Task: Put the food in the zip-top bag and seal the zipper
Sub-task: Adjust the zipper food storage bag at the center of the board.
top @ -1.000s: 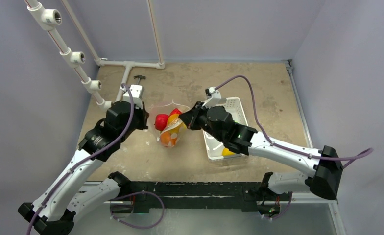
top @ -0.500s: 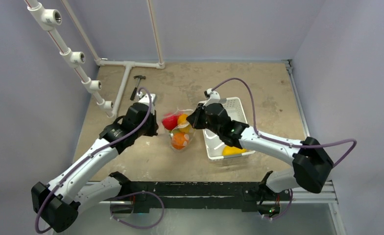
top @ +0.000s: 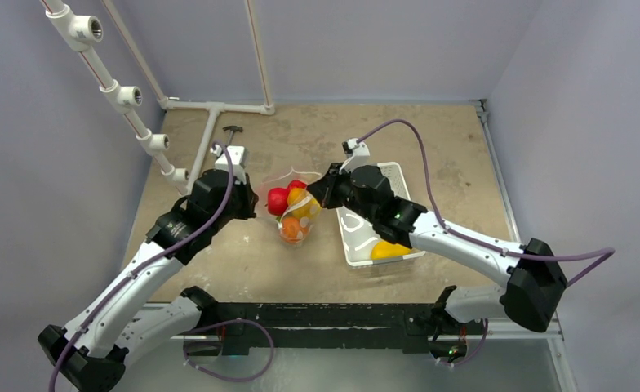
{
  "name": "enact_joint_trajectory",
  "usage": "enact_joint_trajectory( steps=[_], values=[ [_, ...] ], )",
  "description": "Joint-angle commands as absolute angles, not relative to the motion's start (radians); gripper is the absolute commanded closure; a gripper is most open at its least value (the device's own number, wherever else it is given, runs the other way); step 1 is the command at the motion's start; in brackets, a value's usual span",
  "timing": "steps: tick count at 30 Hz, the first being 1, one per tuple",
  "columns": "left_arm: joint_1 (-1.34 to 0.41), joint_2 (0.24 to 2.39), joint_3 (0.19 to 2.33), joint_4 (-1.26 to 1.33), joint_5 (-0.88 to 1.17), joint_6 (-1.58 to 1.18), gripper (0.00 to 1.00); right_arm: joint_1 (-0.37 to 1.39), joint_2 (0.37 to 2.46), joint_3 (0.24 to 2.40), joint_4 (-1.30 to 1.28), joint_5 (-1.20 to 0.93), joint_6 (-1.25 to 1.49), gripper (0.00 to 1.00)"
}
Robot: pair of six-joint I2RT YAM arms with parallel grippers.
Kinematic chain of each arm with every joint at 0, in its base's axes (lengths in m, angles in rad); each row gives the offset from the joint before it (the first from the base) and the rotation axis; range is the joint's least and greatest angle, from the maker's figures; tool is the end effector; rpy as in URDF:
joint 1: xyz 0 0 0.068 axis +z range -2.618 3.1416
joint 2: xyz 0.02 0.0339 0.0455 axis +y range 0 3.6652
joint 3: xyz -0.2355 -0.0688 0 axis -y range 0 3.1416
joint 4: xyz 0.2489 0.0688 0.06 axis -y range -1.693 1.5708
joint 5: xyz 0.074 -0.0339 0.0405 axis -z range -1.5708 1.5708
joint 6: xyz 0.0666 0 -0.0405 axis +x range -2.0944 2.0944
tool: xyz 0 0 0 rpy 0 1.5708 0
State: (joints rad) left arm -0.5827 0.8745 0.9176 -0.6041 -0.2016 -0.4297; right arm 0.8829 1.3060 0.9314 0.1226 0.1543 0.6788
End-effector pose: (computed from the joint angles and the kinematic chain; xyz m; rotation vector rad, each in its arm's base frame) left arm 0.2018 -0.1171 0.2908 0.0443 2.1428 -0.3841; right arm 0.2284 0.2619 0.2707 -0.0814 1.9270 0.9447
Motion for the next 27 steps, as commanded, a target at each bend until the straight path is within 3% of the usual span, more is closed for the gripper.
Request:
enact_joint_trajectory(
  steps=[1, 12, 15, 27],
  values=[
    [-0.578, 0.835, 0.946, -0.582, -0.292, -0.384, 1.0, 0.882, 1.322, 0.962, 0.16, 0.097, 0.639, 1.0],
    [-0.578, 0.796, 0.879, -0.529, -0.31, -0.361, 1.0, 0.882, 1.392, 0.973, 0.178, 0.054, 0.634, 0.98],
    [-0.577, 0.789, 0.864, -0.52, -0.304, -0.361, 1.0, 0.882, 1.381, 0.988, 0.149, 0.074, 0.634, 0.85],
    [-0.578, 0.777, 0.856, -0.526, -0.297, -0.353, 1.0, 0.882, 1.258, 0.992, -0.014, 0.212, 0.655, 0.53]
  ],
)
